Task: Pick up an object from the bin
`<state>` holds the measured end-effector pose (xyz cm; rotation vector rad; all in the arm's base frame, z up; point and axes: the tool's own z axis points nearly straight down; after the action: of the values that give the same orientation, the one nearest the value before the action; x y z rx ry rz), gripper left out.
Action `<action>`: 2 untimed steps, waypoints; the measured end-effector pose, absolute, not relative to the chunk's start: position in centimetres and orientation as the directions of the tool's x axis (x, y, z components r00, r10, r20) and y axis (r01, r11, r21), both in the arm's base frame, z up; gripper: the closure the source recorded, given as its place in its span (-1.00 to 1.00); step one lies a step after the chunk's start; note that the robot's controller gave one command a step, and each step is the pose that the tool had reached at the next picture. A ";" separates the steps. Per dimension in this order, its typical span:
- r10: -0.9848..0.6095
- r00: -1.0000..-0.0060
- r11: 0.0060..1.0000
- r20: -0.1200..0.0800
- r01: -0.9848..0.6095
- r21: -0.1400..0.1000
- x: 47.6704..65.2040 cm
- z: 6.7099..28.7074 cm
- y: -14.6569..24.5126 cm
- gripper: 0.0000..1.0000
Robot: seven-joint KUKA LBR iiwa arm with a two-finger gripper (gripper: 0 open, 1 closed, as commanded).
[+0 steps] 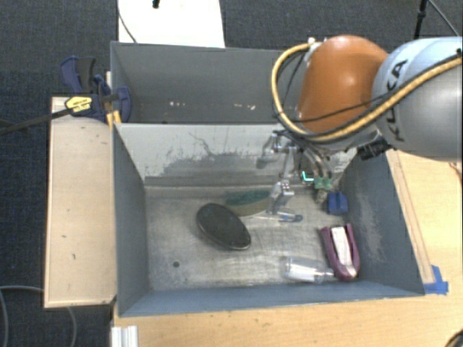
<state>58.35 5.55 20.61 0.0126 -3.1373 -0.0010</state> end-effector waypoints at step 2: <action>0.015 -1.000 1.000 -0.003 0.015 0.002 58.2 8.4 5.8 1.00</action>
Offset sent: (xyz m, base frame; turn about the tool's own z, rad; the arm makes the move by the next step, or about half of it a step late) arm -0.0031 0.0020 -0.1242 0.0278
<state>58.15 5.77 8.37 -0.0229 -3.1440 -0.0028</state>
